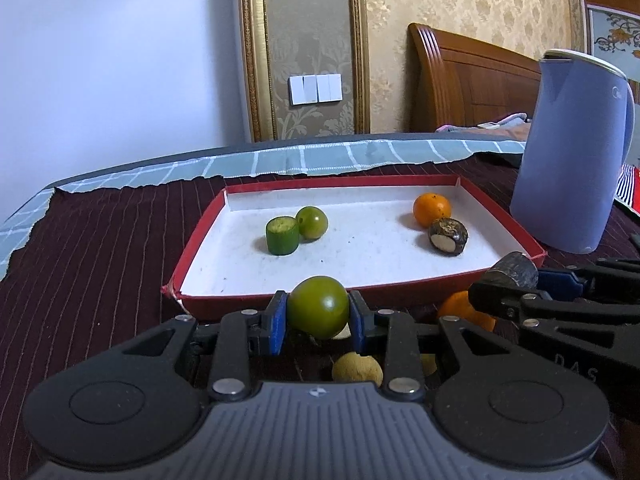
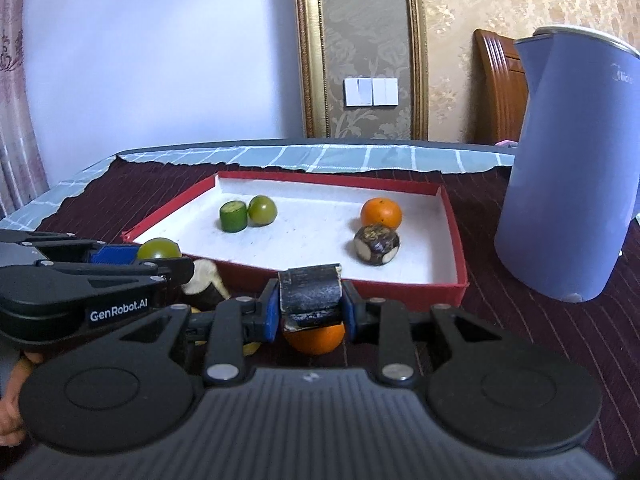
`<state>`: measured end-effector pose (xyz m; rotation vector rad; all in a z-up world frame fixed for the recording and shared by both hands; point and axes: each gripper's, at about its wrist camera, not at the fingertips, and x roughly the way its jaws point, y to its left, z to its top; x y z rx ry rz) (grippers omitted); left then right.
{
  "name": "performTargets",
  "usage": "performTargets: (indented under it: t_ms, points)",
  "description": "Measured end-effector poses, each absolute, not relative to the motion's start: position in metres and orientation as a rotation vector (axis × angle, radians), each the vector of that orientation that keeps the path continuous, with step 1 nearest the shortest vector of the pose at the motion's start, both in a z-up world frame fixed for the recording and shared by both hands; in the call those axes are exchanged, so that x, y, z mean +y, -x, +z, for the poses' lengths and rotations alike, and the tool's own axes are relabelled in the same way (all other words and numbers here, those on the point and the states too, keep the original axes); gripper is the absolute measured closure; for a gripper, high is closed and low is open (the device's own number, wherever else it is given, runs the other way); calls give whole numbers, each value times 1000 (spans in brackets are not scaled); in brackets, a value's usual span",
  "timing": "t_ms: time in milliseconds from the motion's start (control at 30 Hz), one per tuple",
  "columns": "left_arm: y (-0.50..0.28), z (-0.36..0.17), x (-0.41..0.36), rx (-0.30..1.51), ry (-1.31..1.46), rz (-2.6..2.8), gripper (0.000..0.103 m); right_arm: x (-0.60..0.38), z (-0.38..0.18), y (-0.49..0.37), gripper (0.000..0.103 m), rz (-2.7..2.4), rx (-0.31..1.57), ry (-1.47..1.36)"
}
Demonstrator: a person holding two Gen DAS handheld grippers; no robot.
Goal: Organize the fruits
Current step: 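Carry the black piece and the dark green lime toward the tray with both tools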
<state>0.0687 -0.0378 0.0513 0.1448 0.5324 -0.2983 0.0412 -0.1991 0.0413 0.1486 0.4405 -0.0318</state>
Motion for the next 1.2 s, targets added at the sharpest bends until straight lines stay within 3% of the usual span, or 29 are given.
performTargets:
  t_ms: [1200]
  points:
    - [-101,56,-49,551,-152,-267,72,-215,53,-68,74,-67,439,-146]
